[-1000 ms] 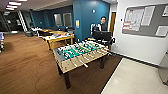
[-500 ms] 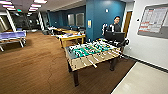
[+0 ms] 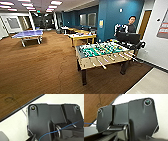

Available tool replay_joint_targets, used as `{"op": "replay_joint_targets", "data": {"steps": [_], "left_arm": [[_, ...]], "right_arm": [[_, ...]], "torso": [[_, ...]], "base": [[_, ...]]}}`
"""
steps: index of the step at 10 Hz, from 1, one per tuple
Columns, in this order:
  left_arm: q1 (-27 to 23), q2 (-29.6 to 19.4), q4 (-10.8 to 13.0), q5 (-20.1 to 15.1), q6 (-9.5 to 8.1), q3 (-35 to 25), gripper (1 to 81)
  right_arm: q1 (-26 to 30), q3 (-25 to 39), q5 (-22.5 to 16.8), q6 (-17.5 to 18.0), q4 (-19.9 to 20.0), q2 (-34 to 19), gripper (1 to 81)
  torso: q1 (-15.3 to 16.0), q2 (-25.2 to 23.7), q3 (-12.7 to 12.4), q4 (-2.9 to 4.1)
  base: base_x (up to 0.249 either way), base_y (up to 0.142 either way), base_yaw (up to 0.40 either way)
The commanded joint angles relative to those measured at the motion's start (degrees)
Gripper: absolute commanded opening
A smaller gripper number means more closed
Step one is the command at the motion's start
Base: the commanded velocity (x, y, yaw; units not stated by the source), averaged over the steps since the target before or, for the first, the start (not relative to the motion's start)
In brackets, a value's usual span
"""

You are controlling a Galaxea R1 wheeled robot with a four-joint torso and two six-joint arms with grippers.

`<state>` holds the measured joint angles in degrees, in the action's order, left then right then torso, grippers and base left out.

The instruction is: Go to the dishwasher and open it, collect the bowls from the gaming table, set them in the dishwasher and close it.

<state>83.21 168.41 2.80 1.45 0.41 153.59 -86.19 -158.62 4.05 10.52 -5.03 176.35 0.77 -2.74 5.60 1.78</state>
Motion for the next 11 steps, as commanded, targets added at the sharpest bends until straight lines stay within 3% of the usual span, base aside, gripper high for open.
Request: {"op": "replay_joint_targets", "data": {"steps": [1, 11], "left_arm": [[-2.8, -0.4, 0.4, -3.1, 0.46, 0.2, 81.1], [-2.7, -0.4, 0.4, -3.5, 0.46, 0.2, 81.1]], "right_arm": [[2.6, 0.3, -2.9, -0.2, -0.7, 0.1, 81.1], [2.5, 0.3, -2.8, -0.2, -1.5, 0.1, 81.1]], "torso": [[0.0, 0.0, 0.0, 0.00], [0.0, 0.0, 0.0, 0.00]], "base": [[0.000, 0.000, 0.322], [0.000, 0.000, 0.303]]}}
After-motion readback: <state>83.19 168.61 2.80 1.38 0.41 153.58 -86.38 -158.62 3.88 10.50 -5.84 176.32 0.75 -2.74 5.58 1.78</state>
